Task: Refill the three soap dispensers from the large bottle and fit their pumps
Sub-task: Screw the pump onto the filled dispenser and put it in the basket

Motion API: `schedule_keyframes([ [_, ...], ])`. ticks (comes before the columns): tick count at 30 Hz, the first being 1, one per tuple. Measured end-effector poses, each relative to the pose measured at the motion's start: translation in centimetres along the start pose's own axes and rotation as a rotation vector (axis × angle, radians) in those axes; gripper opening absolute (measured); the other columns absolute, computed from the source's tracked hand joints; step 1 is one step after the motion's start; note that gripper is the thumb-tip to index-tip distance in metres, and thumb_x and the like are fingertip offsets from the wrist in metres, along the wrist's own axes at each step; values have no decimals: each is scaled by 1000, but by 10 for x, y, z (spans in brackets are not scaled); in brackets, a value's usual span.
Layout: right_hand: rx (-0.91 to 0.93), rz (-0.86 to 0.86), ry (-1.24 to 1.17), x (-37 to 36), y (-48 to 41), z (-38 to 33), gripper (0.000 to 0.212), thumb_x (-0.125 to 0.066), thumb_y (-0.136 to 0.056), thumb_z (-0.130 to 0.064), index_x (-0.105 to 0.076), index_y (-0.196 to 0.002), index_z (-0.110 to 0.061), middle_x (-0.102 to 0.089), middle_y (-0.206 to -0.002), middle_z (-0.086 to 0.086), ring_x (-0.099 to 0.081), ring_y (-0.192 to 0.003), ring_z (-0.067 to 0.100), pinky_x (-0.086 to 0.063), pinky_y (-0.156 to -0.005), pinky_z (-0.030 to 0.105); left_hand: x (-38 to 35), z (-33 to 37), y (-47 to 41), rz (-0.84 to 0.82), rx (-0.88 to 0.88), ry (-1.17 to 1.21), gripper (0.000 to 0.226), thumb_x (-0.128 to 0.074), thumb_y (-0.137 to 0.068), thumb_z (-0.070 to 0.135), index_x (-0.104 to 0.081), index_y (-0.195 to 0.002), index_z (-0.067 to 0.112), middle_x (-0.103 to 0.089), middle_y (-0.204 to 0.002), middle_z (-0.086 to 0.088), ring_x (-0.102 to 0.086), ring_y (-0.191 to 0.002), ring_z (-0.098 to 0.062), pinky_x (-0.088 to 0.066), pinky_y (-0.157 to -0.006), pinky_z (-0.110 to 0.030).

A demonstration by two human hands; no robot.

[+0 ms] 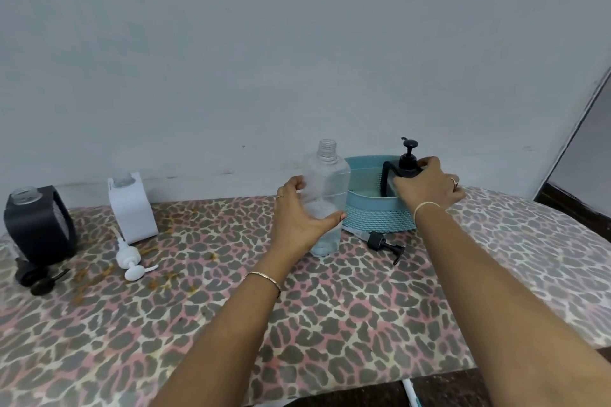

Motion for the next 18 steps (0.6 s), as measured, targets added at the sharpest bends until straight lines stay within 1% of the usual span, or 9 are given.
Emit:
schedule_keyframes([
  [3,3,10,65,0,-3,1,51,-70,-67,-42,-52,-110,-21,-64,-101,6,-47,-112,29,-30,-90,42,0,0,1,-3,4,0,98,-88,-58,44,-35,-137,17,-43,-133,1,-46,-120,-15,-44,-103,-37],
  [7,1,-2,163,3,-8,2,53,-69,-65,-40,-56,-111,-17,-61,-111,8,-47,-113,31,-32,-89,43,0,-1,1,-4,15,2,98,-88,-57,44,-36,-135,17,-44,-132,1,-46,-120,-16,-44,-103,-39],
  [11,7,-41,191,5,-6,3,56,-65,-67,-52,-60,-111,-18,-60,-111,10,-47,-113,32,-32,-91,44,0,-1,2,-3,26,-1,98,-88,-57,43,-36,-135,17,-44,-132,0,-47,-120,-17,-44,-103,-39],
  [14,1,-57,138,9,1,1,61,-65,-70,-54,-58,-117,-17,-56,-119,11,-45,-117,33,-33,-95,46,1,1,4,-5,39,-14,100,-88,-57,43,-35,-137,17,-44,-134,-1,-46,-122,-17,-43,-104,-38],
  [16,22,-37,70,16,11,-4,62,-65,-74,-51,-53,-123,-15,-53,-124,11,-44,-120,34,-33,-96,46,1,4,6,-12,48,-33,100,-88,-58,44,-34,-138,16,-43,-135,-3,-46,-123,-19,-42,-104,-38],
  [18,70,-1,10,23,24,-11,59,-65,-77,-45,-51,-125,-15,-51,-126,10,-43,-121,33,-35,-97,46,2,8,8,-21,45,-48,99,-87,-60,44,-35,-139,15,-43,-135,-5,-45,-124,-20,-42,-104,-36],
])
Point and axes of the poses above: each hand's wrist, its own y-axis away from the middle knuckle, its own x-axis out of the back of the hand, z = x × y, the point moved 9 cm from there along -y, towards the middle knuckle
